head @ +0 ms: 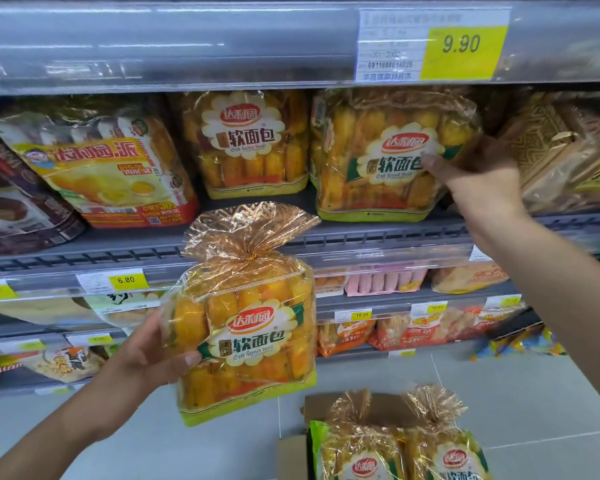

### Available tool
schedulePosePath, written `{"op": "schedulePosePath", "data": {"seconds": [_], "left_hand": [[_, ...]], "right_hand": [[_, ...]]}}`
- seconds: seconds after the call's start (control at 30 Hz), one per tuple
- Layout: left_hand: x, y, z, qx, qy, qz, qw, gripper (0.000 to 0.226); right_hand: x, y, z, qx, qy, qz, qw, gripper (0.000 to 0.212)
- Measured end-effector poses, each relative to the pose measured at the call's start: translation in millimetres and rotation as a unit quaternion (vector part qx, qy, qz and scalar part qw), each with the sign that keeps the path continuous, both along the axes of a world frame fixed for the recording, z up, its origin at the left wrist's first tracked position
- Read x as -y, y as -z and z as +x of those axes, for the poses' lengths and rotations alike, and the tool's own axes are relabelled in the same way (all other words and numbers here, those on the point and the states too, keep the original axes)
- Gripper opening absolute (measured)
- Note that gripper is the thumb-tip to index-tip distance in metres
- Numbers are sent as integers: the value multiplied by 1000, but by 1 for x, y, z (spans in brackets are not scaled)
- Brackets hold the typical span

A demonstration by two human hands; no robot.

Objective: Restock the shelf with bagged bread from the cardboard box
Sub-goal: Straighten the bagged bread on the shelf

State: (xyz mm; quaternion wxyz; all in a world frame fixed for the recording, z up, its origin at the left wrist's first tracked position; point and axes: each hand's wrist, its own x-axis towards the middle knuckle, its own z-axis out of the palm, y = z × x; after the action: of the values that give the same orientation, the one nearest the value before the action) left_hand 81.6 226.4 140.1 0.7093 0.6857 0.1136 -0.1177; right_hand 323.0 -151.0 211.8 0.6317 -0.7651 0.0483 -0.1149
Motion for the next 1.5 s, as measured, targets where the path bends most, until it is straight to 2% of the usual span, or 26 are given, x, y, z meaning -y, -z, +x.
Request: {"op": "schedulePosePath", "data": {"seconds": [0.1,0.2,0.3,0.4,0.5,0.6,0.7,0.8,0.9,0.93,1.0,1.03,1.17,1.37,1.5], "left_hand": [[0,-8,5,0,11,-9,1000,60],[4,-22,11,2,-1,-16,1000,52],[3,-37,20,-8,-16,-66,998,51],[-7,-47,28,-1,14,-93,996,81],[-11,-60,39,6,18,-103,994,65],[-12,-73,52,25,34,-112,993,72],[-14,-85,65,35,20,-144,989,58],[-22,-90,80,32,28,-173,984,72],[-28,-95,94,49,0,-181,982,56],[-26,-97,98,59,-18,-183,981,47],[-18,-101,104,84,-69,-162,981,23],[-14,-103,107,91,-105,-137,981,19],[-1,-98,121,113,-220,-30,969,24],[14,-78,136,149,-269,21,951,18],[19,-75,141,158,-289,45,943,28]], "right_hand": [[-4,-6,-32,9,38,-4,999,63],[-11,3,-79,36,51,-55,997,48],[-29,16,-115,-33,-95,-127,987,22],[-55,17,-139,-137,-264,-97,950,44],[-76,17,-142,-171,-322,-42,930,43],[-88,14,-131,-149,-304,-40,940,40],[-95,7,-115,-117,-275,-23,954,31],[-101,-4,-95,-94,-245,-16,965,23],[-109,-13,-78,-62,-219,-13,974,45],[-112,-16,-72,-55,-215,-2,975,42],[-120,-21,-63,-41,-200,-5,979,31],[-124,-24,-59,-29,-183,-11,983,31],[-140,-19,-43,-5,-114,-23,993,37],[-155,-4,-40,12,-95,-38,995,47],[-163,3,-43,27,-96,-83,992,53]]}}
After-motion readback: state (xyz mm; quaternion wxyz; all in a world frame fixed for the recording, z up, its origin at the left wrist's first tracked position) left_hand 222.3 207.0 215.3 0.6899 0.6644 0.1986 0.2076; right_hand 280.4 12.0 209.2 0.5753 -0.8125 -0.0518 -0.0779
